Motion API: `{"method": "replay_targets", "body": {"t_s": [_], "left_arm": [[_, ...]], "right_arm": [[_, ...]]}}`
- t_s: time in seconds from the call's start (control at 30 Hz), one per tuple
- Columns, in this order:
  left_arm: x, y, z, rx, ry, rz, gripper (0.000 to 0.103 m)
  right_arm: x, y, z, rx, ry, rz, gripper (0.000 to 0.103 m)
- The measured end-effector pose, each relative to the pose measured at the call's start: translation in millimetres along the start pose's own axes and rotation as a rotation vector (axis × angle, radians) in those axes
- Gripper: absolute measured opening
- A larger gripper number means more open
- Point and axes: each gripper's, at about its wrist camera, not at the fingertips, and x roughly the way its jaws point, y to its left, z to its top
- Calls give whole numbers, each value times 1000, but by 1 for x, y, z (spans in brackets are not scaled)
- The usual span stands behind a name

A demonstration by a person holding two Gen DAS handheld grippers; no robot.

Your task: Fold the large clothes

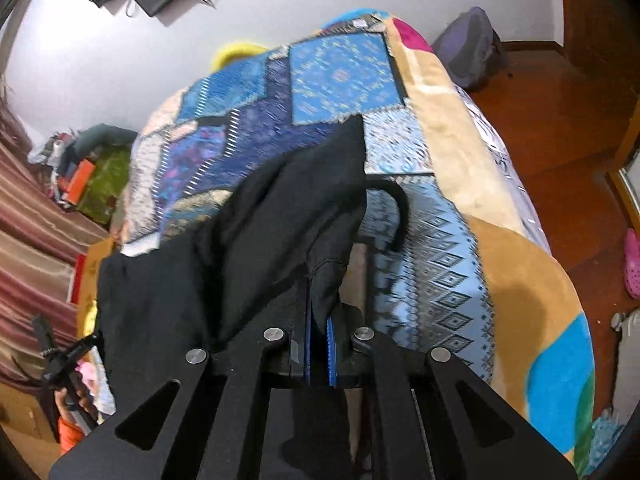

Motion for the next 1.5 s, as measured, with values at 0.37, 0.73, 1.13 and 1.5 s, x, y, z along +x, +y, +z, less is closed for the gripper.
{"method": "replay_targets", "body": {"t_s": [0.37, 0.73, 1.13, 1.5], "left_arm": [[7, -22, -12, 124, 12, 163, 6], [-96, -21, -36, 140, -117, 167, 42], [-139, 11, -99, 89, -81, 173, 54], [-102, 76, -172, -114, 87, 145, 54]], "right_arm": [[-15, 4, -14, -127, 5, -105, 12], [-87, 17, -50, -233, -18, -100, 55], [-123, 11, -99, -230, -25, -98, 55], [-99, -27, -148, -101, 60, -98, 55]]}}
